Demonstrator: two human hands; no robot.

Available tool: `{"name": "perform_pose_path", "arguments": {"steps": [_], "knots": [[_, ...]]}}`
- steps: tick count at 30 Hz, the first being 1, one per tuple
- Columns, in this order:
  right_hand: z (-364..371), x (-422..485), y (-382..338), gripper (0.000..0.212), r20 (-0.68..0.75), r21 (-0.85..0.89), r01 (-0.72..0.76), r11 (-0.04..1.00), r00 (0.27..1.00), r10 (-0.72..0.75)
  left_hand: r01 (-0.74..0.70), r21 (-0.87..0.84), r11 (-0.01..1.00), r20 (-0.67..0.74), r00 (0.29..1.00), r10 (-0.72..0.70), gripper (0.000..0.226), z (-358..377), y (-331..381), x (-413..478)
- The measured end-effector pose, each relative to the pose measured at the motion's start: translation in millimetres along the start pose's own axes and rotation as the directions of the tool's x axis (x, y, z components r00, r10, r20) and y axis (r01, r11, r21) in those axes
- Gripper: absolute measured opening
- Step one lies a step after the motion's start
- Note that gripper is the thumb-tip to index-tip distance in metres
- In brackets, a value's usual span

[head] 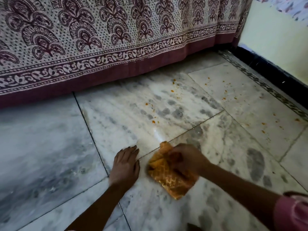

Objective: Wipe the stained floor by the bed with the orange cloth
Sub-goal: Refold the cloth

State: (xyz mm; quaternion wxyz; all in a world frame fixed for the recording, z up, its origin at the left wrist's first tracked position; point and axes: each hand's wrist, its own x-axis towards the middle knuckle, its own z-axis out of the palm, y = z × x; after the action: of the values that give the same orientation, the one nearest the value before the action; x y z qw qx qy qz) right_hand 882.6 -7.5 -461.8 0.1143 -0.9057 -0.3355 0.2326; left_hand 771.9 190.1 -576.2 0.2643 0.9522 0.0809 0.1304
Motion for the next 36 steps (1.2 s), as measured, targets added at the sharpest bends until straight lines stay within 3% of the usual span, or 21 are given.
{"name": "perform_pose_path", "arguments": {"steps": [2,4,6,8,11,13,16,19,22,24,26,28,30,32,33,34,35,36], "knots": [[-35.0,2.8,2.9,0.025,-0.065,0.070,0.065,0.995,0.996,-0.061,0.097,-0.165,0.981,0.043,0.995,-0.091,0.048,-8.7,8.6,12.4],[-73.5,6.0,-6.8,0.021,-0.047,0.068,0.102,0.992,0.994,-0.099,0.186,-0.363,0.913,0.169,0.977,-0.132,0.065,-28.7,28.9,30.8],[-111.5,12.7,-27.6,0.018,-0.034,0.015,0.150,0.989,0.988,-0.150,0.096,-0.473,0.876,0.294,0.954,0.054,0.082,-55.5,56.8,52.4],[-146.1,19.0,-53.4,0.017,-0.036,-0.016,0.231,0.973,0.972,-0.232,-0.054,-0.470,0.881,0.301,0.928,0.218,0.083,-85.2,83.6,75.5],[-188.0,16.2,-86.0,0.022,-0.052,-0.132,0.329,0.935,0.940,-0.338,-0.187,-0.453,0.871,0.141,0.950,0.278,0.042,-123.9,106.6,111.7],[-209.5,14.6,-92.6,0.027,-0.148,-0.274,0.369,0.888,0.896,-0.418,-0.216,-0.470,0.856,0.076,0.956,0.283,0.016,-149.6,116.4,133.9],[-230.9,16.0,-89.8,0.030,-0.390,-0.362,0.374,0.854,0.771,-0.503,-0.176,-0.506,0.844,0.023,0.976,0.217,0.021,-178.1,128.9,154.4],[-255.2,13.6,-81.9,0.025,-0.594,-0.391,0.360,0.847,0.605,-0.531,-0.256,-0.274,0.927,-0.002,0.964,0.265,0.020,-190.0,135.9,160.5],[-284.6,7.8,-68.5,0.020,-0.767,-0.378,0.317,0.870,0.419,-0.486,-0.262,-0.073,0.962,-0.043,0.965,0.259,0.070,-192.4,133.5,157.1],[-298.3,5.9,-55.1,0.018,-0.845,-0.290,0.320,0.902,0.357,-0.398,-0.394,0.050,0.918,-0.038,0.917,0.396,0.075,-199.4,137.1,159.3],[-303.2,10.0,-39.4,0.017,-0.887,-0.181,0.340,0.923,0.349,-0.303,-0.495,0.150,0.856,0.091,0.869,0.487,0.063,-216.6,143.9,173.0],[-304.6,15.5,-24.3,0.018,-0.917,-0.063,0.357,0.932,0.347,-0.195,-0.366,0.166,0.916,0.143,0.928,0.345,0.059,-234.1,151.5,198.1],[-301.3,15.8,-17.2,0.018,-0.951,0.021,0.388,0.921,0.293,-0.102,-0.195,0.124,0.973,0.167,0.971,0.173,0.057,-249.9,162.5,218.2],[-283.0,9.3,-24.3,0.019,-0.970,0.049,0.483,0.874,0.231,-0.073,-0.012,-0.112,0.994,0.195,0.980,0.034,0.045,-260.9,175.3,229.4],[-269.1,5.0,-32.8,0.020,-0.972,0.064,0.560,0.826,0.223,-0.075,0.115,-0.310,0.944,0.227,0.973,-0.044,0.035,-264.0,185.4,233.0],[-251.2,0.8,-44.1,0.019,-0.961,0.103,0.643,0.759,0.260,-0.090,0.255,-0.491,0.833,0.283,0.951,-0.124,0.034,-266.5,194.9,235.7],[-232.4,-2.6,-55.4,0.014,-0.932,0.177,0.714,0.677,0.343,-0.117,0.372,-0.603,0.706,0.347,0.919,-0.188,0.044,-267.6,204.0,240.1],[-212.6,-4.5,-67.9,0.010,-0.884,0.265,0.756,0.598,0.438,-0.161,0.421,-0.641,0.642,0.388,0.899,-0.203,0.050,-267.6,209.9,242.3]]}}
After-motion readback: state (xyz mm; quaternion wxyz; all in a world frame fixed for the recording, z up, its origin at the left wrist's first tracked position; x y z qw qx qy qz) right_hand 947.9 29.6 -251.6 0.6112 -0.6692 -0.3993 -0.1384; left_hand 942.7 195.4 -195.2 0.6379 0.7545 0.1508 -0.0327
